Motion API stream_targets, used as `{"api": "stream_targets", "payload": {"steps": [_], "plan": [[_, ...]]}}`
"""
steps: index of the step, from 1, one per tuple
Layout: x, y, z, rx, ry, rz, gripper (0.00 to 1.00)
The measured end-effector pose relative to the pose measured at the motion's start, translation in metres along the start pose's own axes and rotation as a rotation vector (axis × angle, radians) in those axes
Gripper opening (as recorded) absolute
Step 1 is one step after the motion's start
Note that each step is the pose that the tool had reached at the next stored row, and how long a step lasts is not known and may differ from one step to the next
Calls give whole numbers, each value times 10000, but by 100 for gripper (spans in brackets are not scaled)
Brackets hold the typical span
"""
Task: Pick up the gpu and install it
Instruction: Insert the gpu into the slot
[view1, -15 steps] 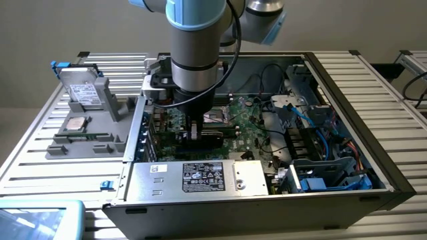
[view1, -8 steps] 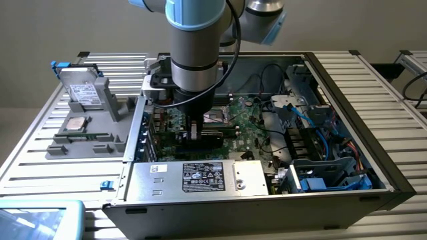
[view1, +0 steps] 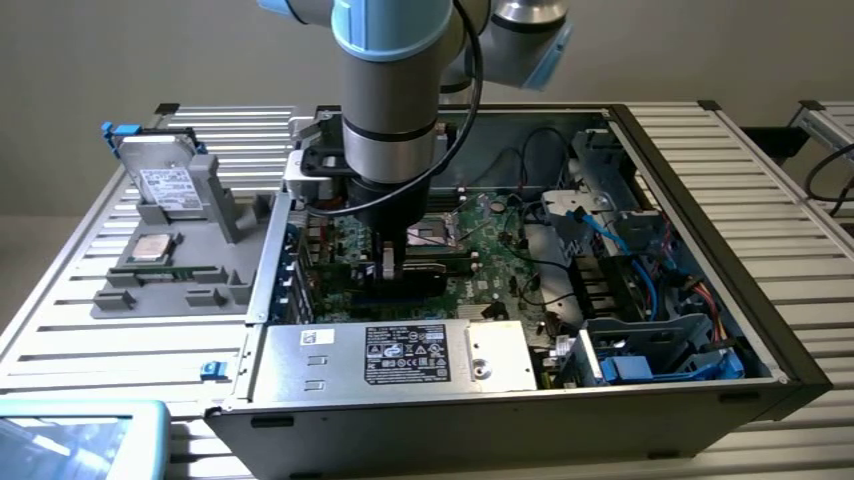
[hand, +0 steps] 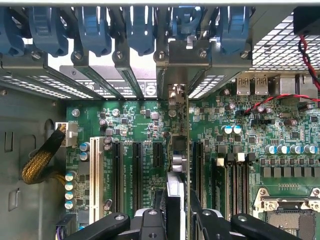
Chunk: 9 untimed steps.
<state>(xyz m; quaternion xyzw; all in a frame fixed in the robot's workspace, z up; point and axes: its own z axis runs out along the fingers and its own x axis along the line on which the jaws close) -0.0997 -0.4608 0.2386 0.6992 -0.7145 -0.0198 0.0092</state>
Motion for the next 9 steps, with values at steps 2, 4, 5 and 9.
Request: {"api": "stream_targets", "payload": {"steps": [2,4,5,9], "plan": [[0,0,0,1,-1,0,28],[0,0,0,1,0,-1,28],[0,0,0,1,0,-1,28],[1,-3,0,-6,0,1,28]]}}
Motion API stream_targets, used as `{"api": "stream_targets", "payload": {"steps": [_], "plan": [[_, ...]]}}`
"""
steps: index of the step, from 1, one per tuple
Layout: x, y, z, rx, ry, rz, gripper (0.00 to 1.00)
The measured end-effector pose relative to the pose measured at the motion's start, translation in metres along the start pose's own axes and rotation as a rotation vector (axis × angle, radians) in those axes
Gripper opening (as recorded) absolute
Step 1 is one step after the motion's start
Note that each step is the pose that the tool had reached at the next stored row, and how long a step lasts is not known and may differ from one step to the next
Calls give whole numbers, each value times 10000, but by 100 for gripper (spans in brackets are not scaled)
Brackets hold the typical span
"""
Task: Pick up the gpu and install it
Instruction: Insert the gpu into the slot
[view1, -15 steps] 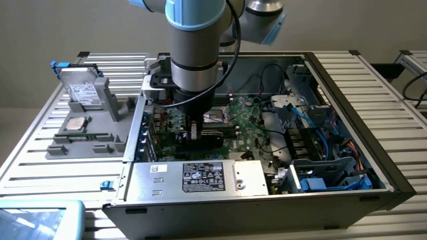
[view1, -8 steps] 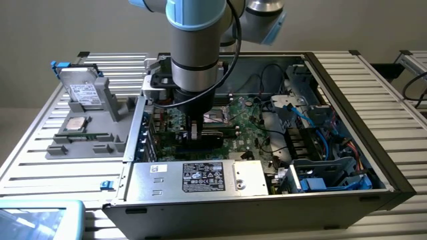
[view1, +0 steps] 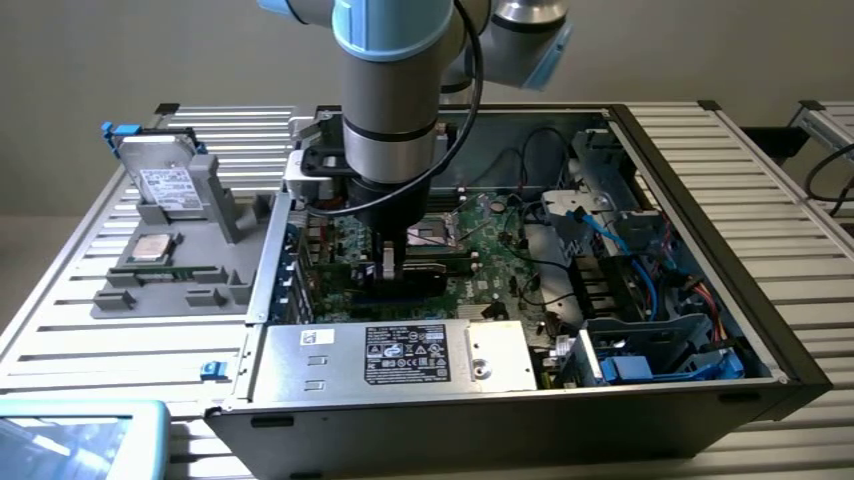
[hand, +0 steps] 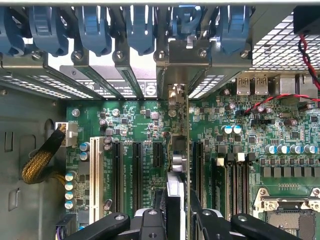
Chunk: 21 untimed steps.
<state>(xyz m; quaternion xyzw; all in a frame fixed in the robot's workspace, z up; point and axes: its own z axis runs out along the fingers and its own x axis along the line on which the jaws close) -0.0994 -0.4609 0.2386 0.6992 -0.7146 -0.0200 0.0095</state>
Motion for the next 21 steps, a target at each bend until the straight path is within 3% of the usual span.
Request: {"api": "stream_targets", "payload": {"steps": [15,21], "plan": [[0,10,1,25,-1,-1,28],[1,24,2,72,-3,-2,28]]}}
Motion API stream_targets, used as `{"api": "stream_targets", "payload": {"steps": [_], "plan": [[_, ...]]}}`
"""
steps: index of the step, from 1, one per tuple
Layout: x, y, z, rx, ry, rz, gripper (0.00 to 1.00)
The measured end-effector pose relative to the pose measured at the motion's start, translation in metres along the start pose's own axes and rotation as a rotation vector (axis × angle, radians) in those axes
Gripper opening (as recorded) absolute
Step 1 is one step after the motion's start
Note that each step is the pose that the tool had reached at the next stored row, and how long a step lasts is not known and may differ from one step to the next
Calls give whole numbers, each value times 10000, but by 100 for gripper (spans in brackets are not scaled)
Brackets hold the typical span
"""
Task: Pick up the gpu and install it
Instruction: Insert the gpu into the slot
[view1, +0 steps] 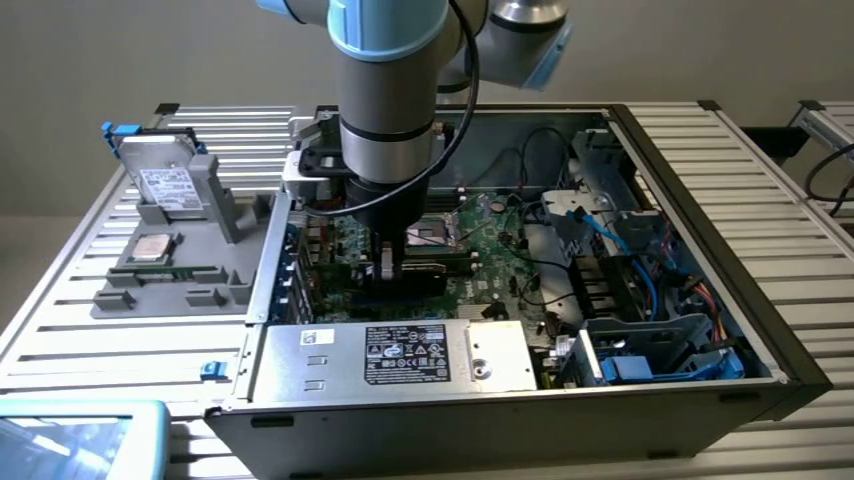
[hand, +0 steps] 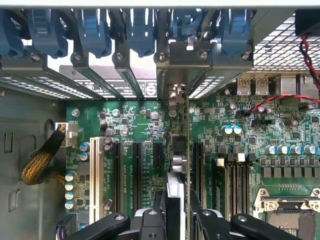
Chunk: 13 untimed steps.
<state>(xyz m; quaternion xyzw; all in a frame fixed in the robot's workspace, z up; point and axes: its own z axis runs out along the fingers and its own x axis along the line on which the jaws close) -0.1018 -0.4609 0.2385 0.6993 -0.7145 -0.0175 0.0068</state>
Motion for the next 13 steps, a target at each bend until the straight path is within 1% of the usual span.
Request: {"api": "stream_targets", "payload": {"steps": [13], "plan": [[2,0,0,-1,2,1,28]]}}
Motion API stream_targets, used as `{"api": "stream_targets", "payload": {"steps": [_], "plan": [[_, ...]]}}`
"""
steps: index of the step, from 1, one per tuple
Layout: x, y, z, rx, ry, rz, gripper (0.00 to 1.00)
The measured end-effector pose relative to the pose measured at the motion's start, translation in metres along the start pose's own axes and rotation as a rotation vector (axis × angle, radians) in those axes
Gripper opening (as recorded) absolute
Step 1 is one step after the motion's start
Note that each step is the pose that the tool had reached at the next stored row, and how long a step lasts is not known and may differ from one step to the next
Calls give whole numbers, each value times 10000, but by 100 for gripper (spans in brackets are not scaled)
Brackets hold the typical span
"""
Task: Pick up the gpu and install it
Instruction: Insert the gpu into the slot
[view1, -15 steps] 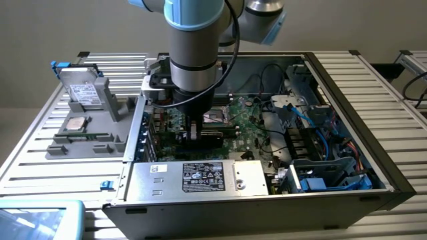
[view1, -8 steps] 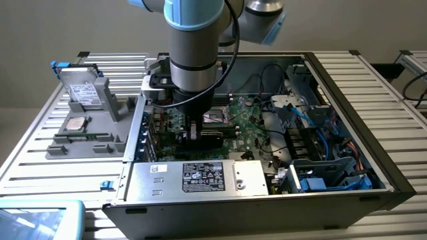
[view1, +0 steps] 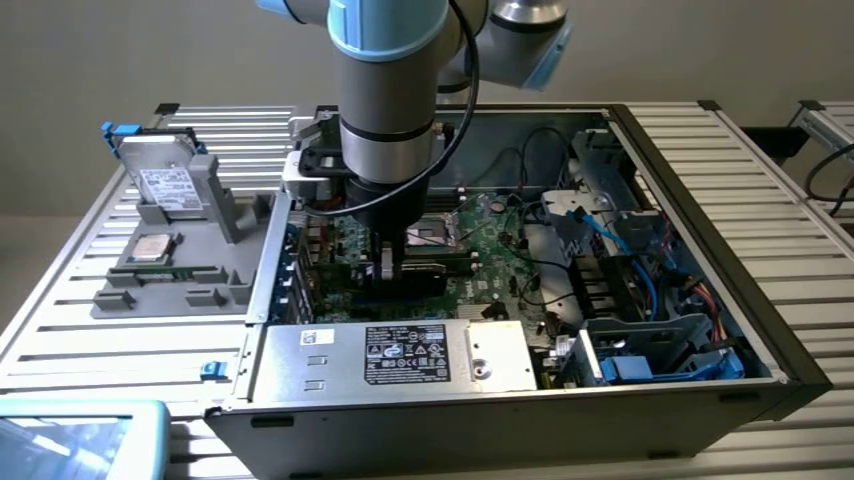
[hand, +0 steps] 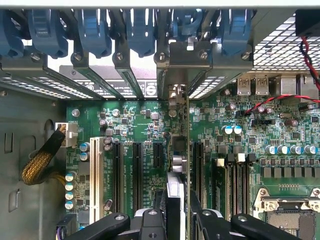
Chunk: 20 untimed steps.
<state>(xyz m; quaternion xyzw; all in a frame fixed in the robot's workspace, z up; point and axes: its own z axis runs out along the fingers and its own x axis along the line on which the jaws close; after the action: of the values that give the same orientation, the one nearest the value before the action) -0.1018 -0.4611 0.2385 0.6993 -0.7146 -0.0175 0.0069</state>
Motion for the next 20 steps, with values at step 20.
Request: {"api": "stream_targets", "payload": {"steps": [20], "plan": [[0,18,5,68,-2,-2,28]]}}
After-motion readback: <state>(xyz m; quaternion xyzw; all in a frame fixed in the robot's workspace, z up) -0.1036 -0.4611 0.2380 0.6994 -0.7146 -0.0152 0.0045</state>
